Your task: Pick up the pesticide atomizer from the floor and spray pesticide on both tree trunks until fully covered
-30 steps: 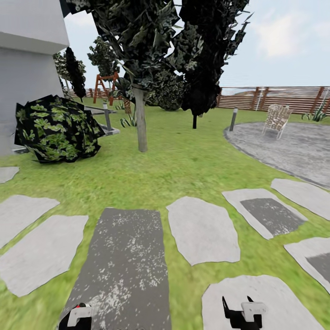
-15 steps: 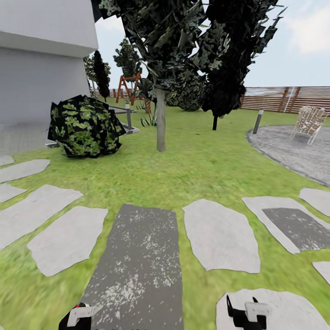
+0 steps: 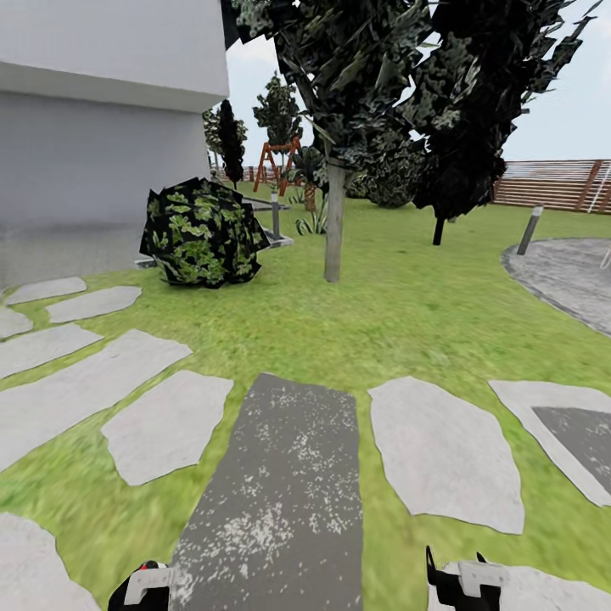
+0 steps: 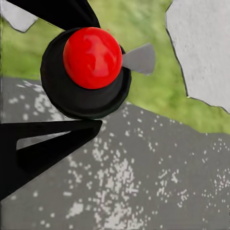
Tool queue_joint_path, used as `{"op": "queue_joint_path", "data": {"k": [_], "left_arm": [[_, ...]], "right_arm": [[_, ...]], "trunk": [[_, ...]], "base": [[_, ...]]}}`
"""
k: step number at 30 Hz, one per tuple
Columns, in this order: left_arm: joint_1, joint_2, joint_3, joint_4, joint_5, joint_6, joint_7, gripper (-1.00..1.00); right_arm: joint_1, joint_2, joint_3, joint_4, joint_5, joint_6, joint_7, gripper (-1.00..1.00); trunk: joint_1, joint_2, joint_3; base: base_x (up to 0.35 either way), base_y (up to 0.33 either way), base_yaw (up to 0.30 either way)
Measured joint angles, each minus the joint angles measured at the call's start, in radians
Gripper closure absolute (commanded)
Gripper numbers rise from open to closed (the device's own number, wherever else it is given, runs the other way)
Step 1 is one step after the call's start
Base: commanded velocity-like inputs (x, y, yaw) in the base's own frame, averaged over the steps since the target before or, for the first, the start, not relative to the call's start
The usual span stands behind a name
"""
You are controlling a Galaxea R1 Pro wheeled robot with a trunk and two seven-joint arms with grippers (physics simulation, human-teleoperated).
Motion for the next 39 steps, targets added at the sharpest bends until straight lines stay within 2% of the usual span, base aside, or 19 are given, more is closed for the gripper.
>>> {"op": "queue_joint_path", "data": {"k": [24, 27, 30, 33, 39], "left_arm": [[0.000, -0.001, 0.000, 0.000, 0.001, 0.000, 0.000, 1.00], [0.000, 0.000, 0.000, 0.000, 0.001, 0.000, 0.000, 1.00], [0.000, 0.000, 0.000, 0.000, 0.001, 0.000, 0.000, 1.00], [0.000, 0.000, 0.000, 0.000, 0.001, 0.000, 0.000, 1.00], [0.000, 0.000, 0.000, 0.000, 0.001, 0.000, 0.000, 1.00]], "right_arm": [[0.000, 0.000, 0.003, -0.002, -0.002, 0.000, 0.003, -1.00], [0.000, 0.000, 0.029, -0.001, -0.002, 0.000, 0.002, -1.00], [0.000, 0.001, 0.074, 0.001, -0.002, 0.000, 0.002, -1.00], [0.000, -0.001, 0.086, 0.001, -0.002, 0.000, 0.002, -1.00], [0.000, -0.001, 0.088, 0.001, -0.001, -0.001, 0.001, -1.00]], "trunk": [[0.000, 0.000, 0.000], [0.000, 0.000, 0.000], [0.000, 0.000, 0.000], [0.000, 0.000, 0.001], [0.000, 0.000, 0.006]], "base": [[0.000, 0.000, 0.279], [0.000, 0.000, 0.280], [0.000, 0.000, 0.280], [0.000, 0.000, 0.274], [0.000, 0.000, 0.236]]}}
